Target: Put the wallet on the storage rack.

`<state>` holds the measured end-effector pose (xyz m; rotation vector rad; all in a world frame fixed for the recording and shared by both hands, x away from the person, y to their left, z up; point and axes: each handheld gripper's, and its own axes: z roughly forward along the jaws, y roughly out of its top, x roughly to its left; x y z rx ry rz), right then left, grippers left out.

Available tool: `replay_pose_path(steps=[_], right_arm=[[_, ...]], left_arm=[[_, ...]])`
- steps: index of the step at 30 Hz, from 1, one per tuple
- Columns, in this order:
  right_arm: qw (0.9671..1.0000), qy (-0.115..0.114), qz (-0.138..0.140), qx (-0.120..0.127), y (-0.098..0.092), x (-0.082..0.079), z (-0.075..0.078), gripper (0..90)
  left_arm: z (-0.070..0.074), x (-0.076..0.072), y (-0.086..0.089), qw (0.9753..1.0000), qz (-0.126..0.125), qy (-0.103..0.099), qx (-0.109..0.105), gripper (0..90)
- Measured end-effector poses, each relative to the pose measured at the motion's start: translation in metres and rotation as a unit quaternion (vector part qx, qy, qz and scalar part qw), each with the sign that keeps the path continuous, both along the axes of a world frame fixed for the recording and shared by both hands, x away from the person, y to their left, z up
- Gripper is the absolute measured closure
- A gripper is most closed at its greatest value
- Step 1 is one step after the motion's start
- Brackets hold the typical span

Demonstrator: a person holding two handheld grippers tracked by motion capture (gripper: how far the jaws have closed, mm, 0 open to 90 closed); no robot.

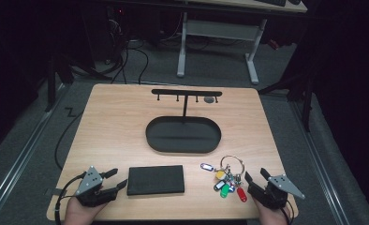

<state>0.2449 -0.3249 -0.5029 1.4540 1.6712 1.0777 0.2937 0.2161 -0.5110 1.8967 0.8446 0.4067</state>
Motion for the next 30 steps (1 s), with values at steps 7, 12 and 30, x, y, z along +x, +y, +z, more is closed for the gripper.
replay_pose_path(steps=[7, 12, 30], right_arm=[[0.9998, 0.012, 0.008, -0.012, -0.002, 0.004, -0.010, 35.9], [1.0000, -0.002, 0.006, -0.008, -0.006, 0.003, -0.009, 36.5], [0.9996, -0.002, 0.027, -0.004, -0.005, 0.008, -0.009, 37.5]], left_arm=[[-0.007, 0.005, -0.008, 0.9990, -0.012, 0.018, 0.038, 47.2], [-0.008, 0.001, -0.014, 0.9979, -0.010, 0.000, 0.063, 55.2], [-0.011, -0.013, -0.021, 0.9917, -0.025, 0.002, 0.126, 90.0]])
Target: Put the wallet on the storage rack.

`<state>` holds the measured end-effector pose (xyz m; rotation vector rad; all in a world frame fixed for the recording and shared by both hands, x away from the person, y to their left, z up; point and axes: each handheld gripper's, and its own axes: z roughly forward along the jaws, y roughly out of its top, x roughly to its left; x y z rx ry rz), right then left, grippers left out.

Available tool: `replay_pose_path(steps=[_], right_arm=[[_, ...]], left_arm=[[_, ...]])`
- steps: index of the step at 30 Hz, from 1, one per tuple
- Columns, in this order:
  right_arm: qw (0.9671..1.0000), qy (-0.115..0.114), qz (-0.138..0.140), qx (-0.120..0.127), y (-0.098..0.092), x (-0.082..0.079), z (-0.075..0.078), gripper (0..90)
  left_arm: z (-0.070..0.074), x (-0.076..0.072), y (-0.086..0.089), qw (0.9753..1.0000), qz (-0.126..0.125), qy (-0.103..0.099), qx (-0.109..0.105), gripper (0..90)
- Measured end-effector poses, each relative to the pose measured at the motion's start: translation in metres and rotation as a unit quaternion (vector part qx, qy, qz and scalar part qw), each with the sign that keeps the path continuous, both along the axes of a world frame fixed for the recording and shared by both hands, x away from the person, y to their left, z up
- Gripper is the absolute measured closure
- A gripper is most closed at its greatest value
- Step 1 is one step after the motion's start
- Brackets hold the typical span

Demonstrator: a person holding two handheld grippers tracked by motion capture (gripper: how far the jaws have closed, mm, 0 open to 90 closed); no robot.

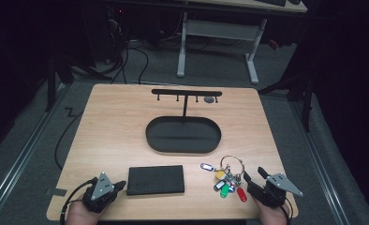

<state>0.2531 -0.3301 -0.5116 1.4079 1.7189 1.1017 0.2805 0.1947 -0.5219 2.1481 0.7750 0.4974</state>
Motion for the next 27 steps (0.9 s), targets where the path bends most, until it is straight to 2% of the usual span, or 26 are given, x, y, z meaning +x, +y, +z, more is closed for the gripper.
replay_pose_path(steps=[11, 17, 22, 27], right_arm=[[1.0000, 0.002, 0.000, 0.004, -0.002, 0.000, 0.000, 37.5], [1.0000, 0.003, -0.002, 0.005, -0.001, 0.000, -0.001, 37.5], [1.0000, 0.001, 0.001, 0.008, 0.000, 0.004, 0.000, 37.5], [0.9999, -0.004, 0.012, 0.008, 0.004, 0.009, 0.001, 37.6]], left_arm=[[-0.003, -0.003, -0.008, 0.9997, -0.019, -0.001, 0.018, 90.0], [-0.002, -0.005, -0.008, 0.9997, -0.019, 0.000, 0.017, 90.0], [-0.001, -0.012, -0.011, 0.9995, -0.026, 0.000, 0.018, 90.0], [0.001, -0.026, -0.024, 0.9982, -0.052, -0.007, 0.027, 89.9]])
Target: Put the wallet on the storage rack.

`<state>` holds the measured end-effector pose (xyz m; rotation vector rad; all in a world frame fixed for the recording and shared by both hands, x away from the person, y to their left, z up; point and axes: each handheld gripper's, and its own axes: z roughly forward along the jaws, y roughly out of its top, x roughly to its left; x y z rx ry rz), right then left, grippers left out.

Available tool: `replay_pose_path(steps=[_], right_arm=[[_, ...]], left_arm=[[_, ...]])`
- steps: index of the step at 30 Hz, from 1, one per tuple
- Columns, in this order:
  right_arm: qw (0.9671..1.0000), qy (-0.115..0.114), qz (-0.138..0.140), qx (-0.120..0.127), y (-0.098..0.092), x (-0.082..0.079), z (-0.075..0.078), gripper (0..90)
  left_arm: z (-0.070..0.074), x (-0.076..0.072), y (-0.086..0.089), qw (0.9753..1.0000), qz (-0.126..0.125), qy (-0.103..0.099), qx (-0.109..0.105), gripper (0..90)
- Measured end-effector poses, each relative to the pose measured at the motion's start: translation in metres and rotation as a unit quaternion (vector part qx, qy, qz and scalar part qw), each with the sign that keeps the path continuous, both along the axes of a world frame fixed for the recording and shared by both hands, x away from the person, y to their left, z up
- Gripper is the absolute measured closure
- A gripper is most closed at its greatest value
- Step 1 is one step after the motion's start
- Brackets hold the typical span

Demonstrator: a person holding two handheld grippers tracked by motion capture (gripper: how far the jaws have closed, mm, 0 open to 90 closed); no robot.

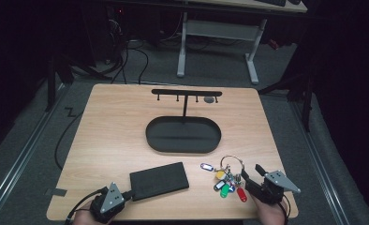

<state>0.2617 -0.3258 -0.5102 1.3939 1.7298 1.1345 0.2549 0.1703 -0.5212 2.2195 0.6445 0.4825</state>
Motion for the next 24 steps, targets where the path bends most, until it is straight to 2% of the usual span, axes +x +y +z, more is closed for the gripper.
replay_pose_path(steps=[3, 4, 6, 9, 11, 13, 14, 15, 17, 18, 22, 24], right_arm=[[1.0000, 0.000, 0.003, 0.001, 0.001, 0.002, 0.000, 37.6], [1.0000, 0.001, 0.005, 0.002, 0.001, 0.004, 0.000, 37.5], [0.9999, 0.004, 0.009, 0.004, 0.003, 0.006, -0.001, 37.4], [0.9998, 0.005, 0.019, 0.002, 0.005, 0.010, -0.001, 36.9], [0.9997, 0.005, 0.025, 0.004, 0.006, 0.010, -0.001, 36.9], [0.9991, 0.003, 0.040, 0.014, 0.006, 0.010, 0.000, 36.2], [0.9988, 0.001, 0.045, 0.018, 0.006, 0.010, 0.001, 35.2], [0.9988, 0.001, 0.045, 0.018, 0.006, 0.010, 0.001, 35.2], [0.9986, 0.004, 0.050, 0.017, 0.006, 0.008, 0.004, 34.2], [0.9985, 0.006, 0.051, 0.018, 0.005, 0.007, 0.004, 35.6], [0.9984, 0.002, 0.052, 0.023, 0.003, 0.001, 0.005, 34.7], [0.9986, 0.005, 0.047, 0.022, 0.000, -0.003, 0.004, 33.5]], left_arm=[[0.003, -0.012, -0.011, 0.9994, -0.034, -0.008, -0.004, 88.2], [0.004, -0.016, -0.014, 0.9992, -0.038, -0.010, -0.006, 86.7], [0.006, -0.020, -0.015, 0.9991, -0.039, -0.014, -0.009, 85.1], [0.008, -0.020, -0.010, 0.9992, -0.029, -0.027, -0.003, 72.7], [0.013, -0.015, -0.002, 0.9992, -0.022, -0.029, -0.019, 67.0], [0.015, -0.013, -0.002, 0.9991, -0.022, -0.028, -0.023, 59.2], [0.017, -0.011, -0.002, 0.9989, -0.024, -0.027, -0.031, 54.2], [0.019, -0.009, -0.004, 0.9986, -0.025, -0.028, -0.038, 54.2], [0.024, -0.002, -0.013, 0.9974, -0.037, -0.027, -0.055, 46.6], [0.024, -0.002, -0.013, 0.9974, -0.037, -0.027, -0.055, 44.7], [0.027, 0.011, -0.033, 0.9976, -0.055, -0.036, -0.023, 40.4], [0.030, 0.020, -0.041, 0.9966, -0.068, -0.028, -0.037, 36.8]])
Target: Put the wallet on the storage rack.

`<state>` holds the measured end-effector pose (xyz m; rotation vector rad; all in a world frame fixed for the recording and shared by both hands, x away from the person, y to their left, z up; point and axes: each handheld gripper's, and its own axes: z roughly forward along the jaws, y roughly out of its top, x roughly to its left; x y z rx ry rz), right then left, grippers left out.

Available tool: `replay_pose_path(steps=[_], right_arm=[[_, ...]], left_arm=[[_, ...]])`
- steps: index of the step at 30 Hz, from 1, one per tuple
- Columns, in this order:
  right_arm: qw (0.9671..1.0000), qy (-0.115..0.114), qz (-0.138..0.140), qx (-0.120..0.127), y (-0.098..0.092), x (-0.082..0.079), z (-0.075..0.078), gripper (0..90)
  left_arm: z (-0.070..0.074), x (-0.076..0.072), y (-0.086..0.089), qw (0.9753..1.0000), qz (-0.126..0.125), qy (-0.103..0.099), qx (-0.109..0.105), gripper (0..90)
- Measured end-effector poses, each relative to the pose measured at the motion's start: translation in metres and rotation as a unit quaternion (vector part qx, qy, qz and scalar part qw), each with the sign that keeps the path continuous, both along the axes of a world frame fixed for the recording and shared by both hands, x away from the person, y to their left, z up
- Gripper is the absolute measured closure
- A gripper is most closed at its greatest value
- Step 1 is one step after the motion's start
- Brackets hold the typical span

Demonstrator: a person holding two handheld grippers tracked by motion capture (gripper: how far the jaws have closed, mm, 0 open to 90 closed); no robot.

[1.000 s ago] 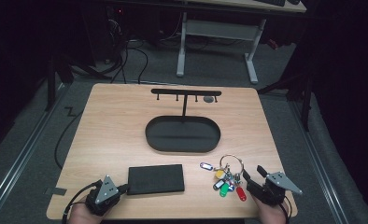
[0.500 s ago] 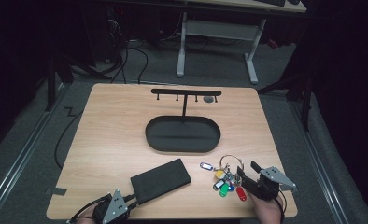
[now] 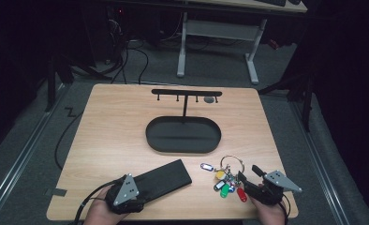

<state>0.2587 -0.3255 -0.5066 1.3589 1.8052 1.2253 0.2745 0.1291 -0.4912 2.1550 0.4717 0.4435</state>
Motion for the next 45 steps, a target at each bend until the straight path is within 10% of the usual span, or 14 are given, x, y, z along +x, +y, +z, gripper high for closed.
replay_pose_path(steps=[11, 14, 31, 41, 45], right_arm=[[0.9997, 0.010, -0.019, -0.012, -0.006, -0.013, -0.007, 32.3], [0.9998, 0.008, -0.013, -0.016, -0.005, -0.016, -0.007, 31.9], [0.9994, 0.013, -0.015, -0.030, -0.002, -0.020, -0.008, 32.3], [0.9995, 0.011, -0.019, -0.023, -0.005, -0.020, -0.008, 32.2], [0.9994, 0.013, -0.023, -0.022, -0.005, -0.020, -0.008, 32.3]], left_arm=[[-0.004, 0.011, -0.026, 0.9990, -0.043, -0.014, 0.002, 40.6], [-0.012, 0.007, -0.027, 0.9982, -0.057, 0.011, 0.017, 41.8], [-0.024, 0.002, -0.031, 0.9969, -0.061, 0.009, 0.050, 44.8], [-0.031, 0.000, -0.033, 0.9959, -0.054, -0.019, 0.070, 55.9], [-0.035, -0.007, -0.037, 0.9917, -0.055, -0.064, 0.097, 56.4]])
